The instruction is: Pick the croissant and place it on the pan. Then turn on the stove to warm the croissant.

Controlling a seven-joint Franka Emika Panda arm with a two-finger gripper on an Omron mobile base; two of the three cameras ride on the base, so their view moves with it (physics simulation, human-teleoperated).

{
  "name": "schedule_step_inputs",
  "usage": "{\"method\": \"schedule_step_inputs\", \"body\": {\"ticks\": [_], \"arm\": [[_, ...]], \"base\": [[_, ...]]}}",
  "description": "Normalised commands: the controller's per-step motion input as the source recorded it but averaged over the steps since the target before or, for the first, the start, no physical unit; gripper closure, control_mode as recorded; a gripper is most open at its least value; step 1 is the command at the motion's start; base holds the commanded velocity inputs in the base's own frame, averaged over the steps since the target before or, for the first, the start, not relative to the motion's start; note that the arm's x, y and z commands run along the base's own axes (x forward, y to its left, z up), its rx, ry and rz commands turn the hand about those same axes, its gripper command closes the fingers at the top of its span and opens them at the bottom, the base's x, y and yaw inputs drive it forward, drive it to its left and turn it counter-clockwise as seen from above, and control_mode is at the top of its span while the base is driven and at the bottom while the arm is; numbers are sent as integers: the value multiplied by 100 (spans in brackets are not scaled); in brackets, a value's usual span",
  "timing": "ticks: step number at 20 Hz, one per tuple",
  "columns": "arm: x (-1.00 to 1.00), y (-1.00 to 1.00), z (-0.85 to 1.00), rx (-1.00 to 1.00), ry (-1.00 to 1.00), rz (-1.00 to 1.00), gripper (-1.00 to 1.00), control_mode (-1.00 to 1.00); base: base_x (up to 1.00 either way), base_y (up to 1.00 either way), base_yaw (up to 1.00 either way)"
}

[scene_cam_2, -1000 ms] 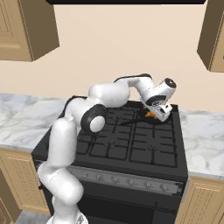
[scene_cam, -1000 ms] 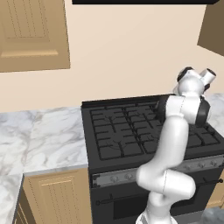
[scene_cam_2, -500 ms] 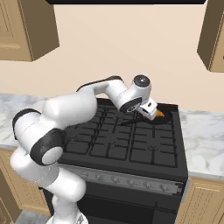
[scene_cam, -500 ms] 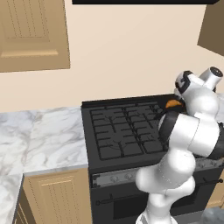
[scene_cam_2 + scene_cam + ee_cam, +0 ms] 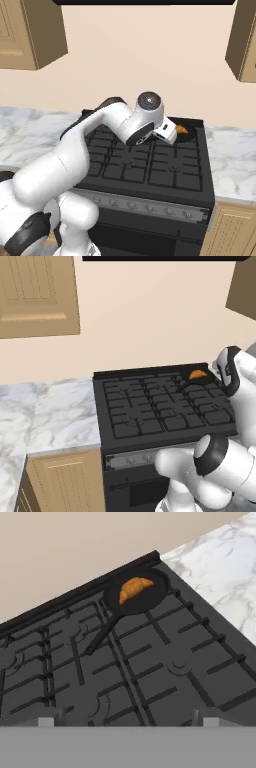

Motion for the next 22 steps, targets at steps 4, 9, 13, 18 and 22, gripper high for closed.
{"method": "schedule_step_inputs", "body": {"ticks": [4,9,13,18,22], "arm": [[-100,0,34,-10,0,18,-100,-100],[-100,-5,12,-6,0,24,-100,-100],[-86,-3,-1,-1,-1,30,-100,-100],[-56,-3,-18,0,-20,30,-100,-100],[-53,-9,-11,0,-53,28,-100,-100]], "base": [[0,0,0],[0,0,0],[0,0,0],[0,0,0],[0,0,0]]}}
